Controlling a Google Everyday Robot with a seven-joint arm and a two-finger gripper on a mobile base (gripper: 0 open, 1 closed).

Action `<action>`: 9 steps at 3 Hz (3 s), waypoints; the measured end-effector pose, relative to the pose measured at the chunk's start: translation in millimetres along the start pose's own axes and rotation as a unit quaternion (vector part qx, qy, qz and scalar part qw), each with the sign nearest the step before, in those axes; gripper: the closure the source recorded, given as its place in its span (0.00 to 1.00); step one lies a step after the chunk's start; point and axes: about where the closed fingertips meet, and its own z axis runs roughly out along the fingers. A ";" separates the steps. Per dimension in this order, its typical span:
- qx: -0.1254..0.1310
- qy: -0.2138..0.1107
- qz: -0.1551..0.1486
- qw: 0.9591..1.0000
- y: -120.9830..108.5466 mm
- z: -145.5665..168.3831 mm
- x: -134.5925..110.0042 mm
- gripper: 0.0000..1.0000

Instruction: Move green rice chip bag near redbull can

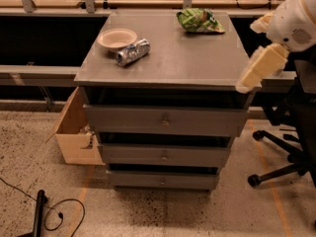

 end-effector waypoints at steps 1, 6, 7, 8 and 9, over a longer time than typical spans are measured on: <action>0.025 -0.075 0.061 0.995 -40.4 31.7 -9.3 0.00; 0.179 -0.158 0.193 0.952 -153.7 97.7 -11.5 0.00; 0.216 -0.183 0.194 0.939 -203.0 117.2 -20.4 0.00; 0.230 -0.208 0.197 0.930 -241.9 142.4 -31.5 0.00; 0.248 -0.224 0.195 0.922 -274.6 169.3 -39.3 0.00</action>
Offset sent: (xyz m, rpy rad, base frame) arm 0.2248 -0.0346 -0.0217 0.5145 -0.4070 -0.6280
